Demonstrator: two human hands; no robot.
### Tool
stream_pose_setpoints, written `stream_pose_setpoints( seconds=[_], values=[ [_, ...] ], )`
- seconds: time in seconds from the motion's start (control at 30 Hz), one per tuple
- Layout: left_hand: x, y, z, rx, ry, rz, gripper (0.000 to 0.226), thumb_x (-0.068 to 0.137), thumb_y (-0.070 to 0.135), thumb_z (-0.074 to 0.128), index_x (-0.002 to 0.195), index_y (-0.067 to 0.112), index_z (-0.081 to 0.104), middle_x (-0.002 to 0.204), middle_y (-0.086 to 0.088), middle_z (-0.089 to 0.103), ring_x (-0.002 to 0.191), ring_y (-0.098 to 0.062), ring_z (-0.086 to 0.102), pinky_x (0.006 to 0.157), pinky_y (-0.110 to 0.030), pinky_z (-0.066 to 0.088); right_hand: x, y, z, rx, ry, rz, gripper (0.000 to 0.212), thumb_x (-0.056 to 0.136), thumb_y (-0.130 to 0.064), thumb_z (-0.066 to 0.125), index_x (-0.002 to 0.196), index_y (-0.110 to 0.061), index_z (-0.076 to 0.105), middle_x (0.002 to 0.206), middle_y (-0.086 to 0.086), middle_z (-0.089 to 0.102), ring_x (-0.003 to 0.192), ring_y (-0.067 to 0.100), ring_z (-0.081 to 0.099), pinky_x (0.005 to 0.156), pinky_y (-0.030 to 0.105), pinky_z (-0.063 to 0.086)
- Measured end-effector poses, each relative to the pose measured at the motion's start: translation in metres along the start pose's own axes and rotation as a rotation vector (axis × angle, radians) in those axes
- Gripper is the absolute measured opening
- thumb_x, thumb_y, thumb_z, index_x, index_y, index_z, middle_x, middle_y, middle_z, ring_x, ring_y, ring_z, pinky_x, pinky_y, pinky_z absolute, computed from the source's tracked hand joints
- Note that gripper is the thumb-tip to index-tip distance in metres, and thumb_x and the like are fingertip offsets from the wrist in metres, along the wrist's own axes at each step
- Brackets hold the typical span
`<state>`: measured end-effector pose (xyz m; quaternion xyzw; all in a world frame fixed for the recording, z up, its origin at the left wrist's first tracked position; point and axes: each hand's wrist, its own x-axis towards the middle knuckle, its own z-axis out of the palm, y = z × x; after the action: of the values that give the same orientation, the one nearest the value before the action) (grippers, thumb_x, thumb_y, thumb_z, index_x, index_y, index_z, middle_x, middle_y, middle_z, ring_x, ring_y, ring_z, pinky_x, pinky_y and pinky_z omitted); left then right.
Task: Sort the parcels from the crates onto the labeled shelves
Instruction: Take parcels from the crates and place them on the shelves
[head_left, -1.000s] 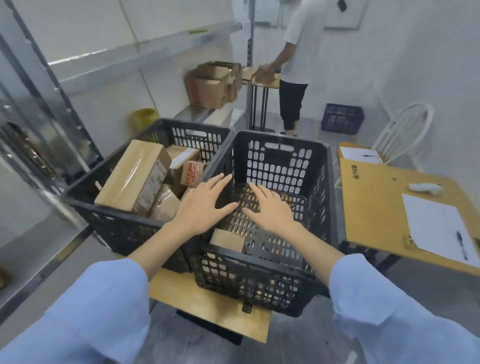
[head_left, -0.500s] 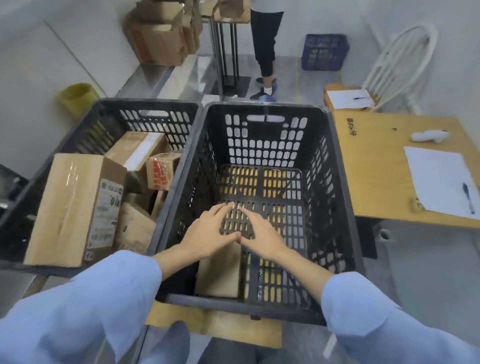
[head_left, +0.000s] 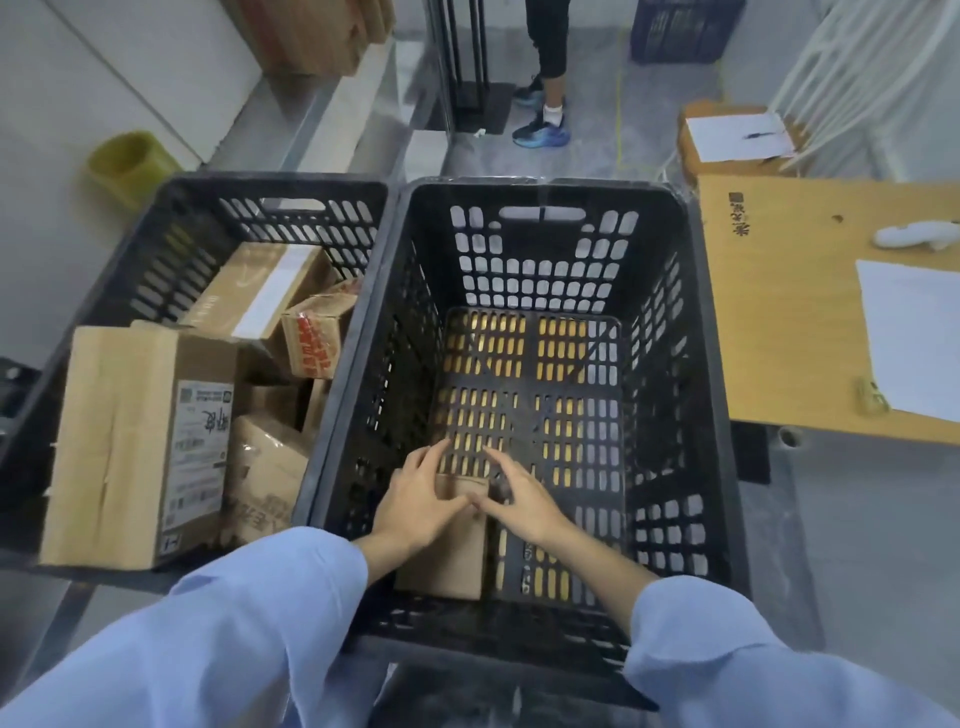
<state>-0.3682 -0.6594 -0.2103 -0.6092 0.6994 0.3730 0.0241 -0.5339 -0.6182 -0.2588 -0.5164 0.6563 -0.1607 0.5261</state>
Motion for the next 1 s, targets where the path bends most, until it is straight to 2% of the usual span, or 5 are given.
stream_pose_setpoints(
  seconds=[0.23, 0.37, 0.57, 0.8, 1.0],
  values=[
    [0.0, -0.007, 0.007, -0.08, 0.014, -0.106, 0.08, 0.085, 0.037, 0.072, 0.151, 0.025, 0.029, 0.152, -0.007, 0.032, 0.136, -0.027, 0.037, 0.104, -0.039, 0.039, 0.002, 0.006, 0.002, 0.012, -0.06, 0.019, 0.069, 0.094, -0.046, 0.061, 0.153, -0.038, 0.024, 0.158, -0.005, 0.03, 0.135, 0.02, 0.043, 0.101, 0.038, 0.043],
    [-0.003, -0.009, 0.013, -0.107, 0.005, -0.096, 0.081, 0.083, 0.035, 0.074, 0.15, 0.022, 0.03, 0.152, -0.008, 0.032, 0.137, -0.026, 0.037, 0.106, -0.036, 0.037, 0.003, 0.01, 0.007, 0.032, -0.08, 0.035, 0.071, 0.093, -0.04, 0.064, 0.152, -0.04, 0.024, 0.159, -0.004, 0.028, 0.134, 0.025, 0.045, 0.106, 0.048, 0.043],
    [0.0, -0.01, 0.016, -0.225, 0.031, -0.071, 0.079, 0.077, 0.022, 0.081, 0.144, 0.016, 0.04, 0.141, -0.009, 0.045, 0.129, -0.022, 0.044, 0.102, -0.025, 0.033, 0.004, 0.014, 0.005, 0.192, -0.009, 0.091, 0.071, 0.092, -0.016, 0.068, 0.151, -0.031, 0.031, 0.153, -0.002, 0.039, 0.126, 0.021, 0.05, 0.098, 0.033, 0.048],
    [0.011, -0.009, 0.024, -0.326, 0.014, -0.009, 0.08, 0.073, 0.016, 0.084, 0.141, 0.015, 0.043, 0.134, -0.006, 0.05, 0.119, -0.018, 0.05, 0.101, -0.032, 0.046, 0.016, 0.019, -0.01, 0.24, 0.198, 0.152, 0.07, 0.086, -0.01, 0.07, 0.145, -0.032, 0.039, 0.144, -0.001, 0.042, 0.124, 0.022, 0.05, 0.102, 0.049, 0.047],
    [0.029, -0.012, 0.032, -0.393, 0.062, -0.023, 0.088, 0.068, 0.015, 0.088, 0.143, 0.01, 0.042, 0.139, -0.009, 0.046, 0.124, -0.021, 0.051, 0.105, -0.041, 0.046, 0.016, 0.032, -0.017, 0.171, 0.203, 0.179, 0.082, 0.081, -0.013, 0.077, 0.148, -0.03, 0.034, 0.15, 0.001, 0.037, 0.126, 0.024, 0.047, 0.102, 0.052, 0.046]
  ],
)
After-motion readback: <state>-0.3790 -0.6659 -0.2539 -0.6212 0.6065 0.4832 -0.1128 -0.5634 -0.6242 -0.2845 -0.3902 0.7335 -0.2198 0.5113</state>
